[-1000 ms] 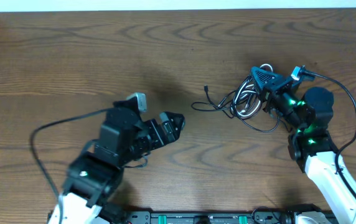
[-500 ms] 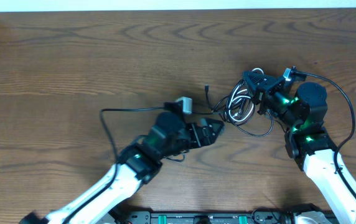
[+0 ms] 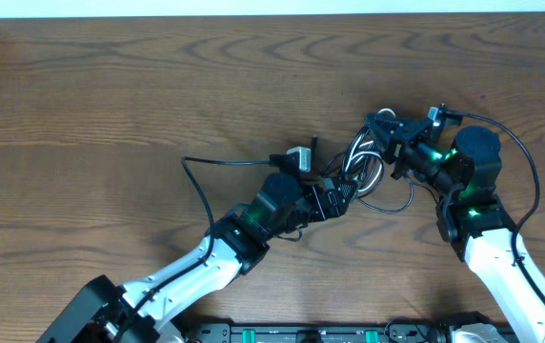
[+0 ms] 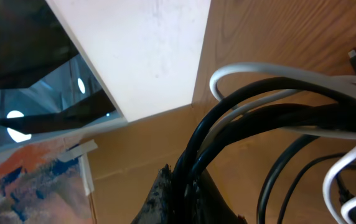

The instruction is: Untangle cables

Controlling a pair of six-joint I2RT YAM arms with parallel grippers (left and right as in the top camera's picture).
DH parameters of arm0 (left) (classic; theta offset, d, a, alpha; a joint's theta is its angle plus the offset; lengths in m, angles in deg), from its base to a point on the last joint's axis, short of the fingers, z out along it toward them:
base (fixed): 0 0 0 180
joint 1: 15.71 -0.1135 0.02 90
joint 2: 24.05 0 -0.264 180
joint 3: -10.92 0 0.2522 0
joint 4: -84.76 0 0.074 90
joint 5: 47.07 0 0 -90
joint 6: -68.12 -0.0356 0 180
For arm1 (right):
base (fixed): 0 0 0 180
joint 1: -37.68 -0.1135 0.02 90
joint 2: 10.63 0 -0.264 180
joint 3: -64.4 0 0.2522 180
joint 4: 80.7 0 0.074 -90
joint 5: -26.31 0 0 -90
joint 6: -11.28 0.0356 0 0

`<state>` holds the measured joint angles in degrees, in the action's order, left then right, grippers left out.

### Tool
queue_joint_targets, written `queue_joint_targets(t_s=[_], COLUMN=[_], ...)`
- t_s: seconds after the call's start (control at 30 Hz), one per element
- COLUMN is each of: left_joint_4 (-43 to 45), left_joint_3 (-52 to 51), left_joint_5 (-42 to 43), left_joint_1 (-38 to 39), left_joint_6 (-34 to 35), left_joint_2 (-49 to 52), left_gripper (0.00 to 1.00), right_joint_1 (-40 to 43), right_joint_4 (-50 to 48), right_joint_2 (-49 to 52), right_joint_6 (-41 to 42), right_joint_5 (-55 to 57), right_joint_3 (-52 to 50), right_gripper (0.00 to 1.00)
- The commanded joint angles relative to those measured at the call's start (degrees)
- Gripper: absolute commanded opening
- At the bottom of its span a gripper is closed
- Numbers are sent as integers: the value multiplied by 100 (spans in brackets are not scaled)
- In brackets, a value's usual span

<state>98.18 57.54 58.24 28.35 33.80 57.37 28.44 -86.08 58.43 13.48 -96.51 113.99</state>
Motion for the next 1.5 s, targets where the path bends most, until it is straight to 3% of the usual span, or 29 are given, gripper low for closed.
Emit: queue_joint_targets(t_s=[0.0, 0.13, 0.23, 0.47, 0.57, 0.67, 0.7, 0.9, 1.03, 1.3, 1.4, 1.47], left_joint_4=[205, 415, 487, 533, 623, 638, 636, 586, 157, -636, -638, -693], left_joint_3=[15, 15, 15, 15, 15, 15, 15, 15, 15, 15, 15, 15], left_joint_5=[-476, -713, -745, -745, -754, -892, -944, -979, -955, 391, 1202, 1744], left_joint_1=[24, 72, 160, 330, 328, 328, 321, 321, 267, -575, -997, -1255], left_joint_6=[-50, -101, -96, -94, -94, -94, -94, -96, -96, -264, -490, -691], left_joint_2=[118, 219, 369, 623, 623, 623, 623, 616, 555, 216, 192, 192], left_gripper=[92, 88, 73, 51, 37, 11, 8, 8, 8, 8, 7, 8], right_joint_1=[-63, -63, -70, -175, -227, -289, -286, -286, -282, -286, -286, -286], right_joint_4=[-35, -39, -39, -120, -122, -120, -120, -118, -116, -87, 177, 608], right_joint_2=[-4, -4, -4, -4, -4, -4, -4, -4, -4, -4, -4, -4], right_joint_6=[173, 254, 293, 428, 463, 459, 459, 181, -511, -3351, -4011, -4389], right_joint_5=[-343, -527, -535, -577, -660, -684, -719, -732, -516, -304, -446, -396], right_joint_3=[160, 160, 160, 160, 160, 160, 160, 160, 160, 160, 160, 160], right_gripper=[2, 1, 2, 1, 2, 2, 2, 3, 8, 48, 69, 75])
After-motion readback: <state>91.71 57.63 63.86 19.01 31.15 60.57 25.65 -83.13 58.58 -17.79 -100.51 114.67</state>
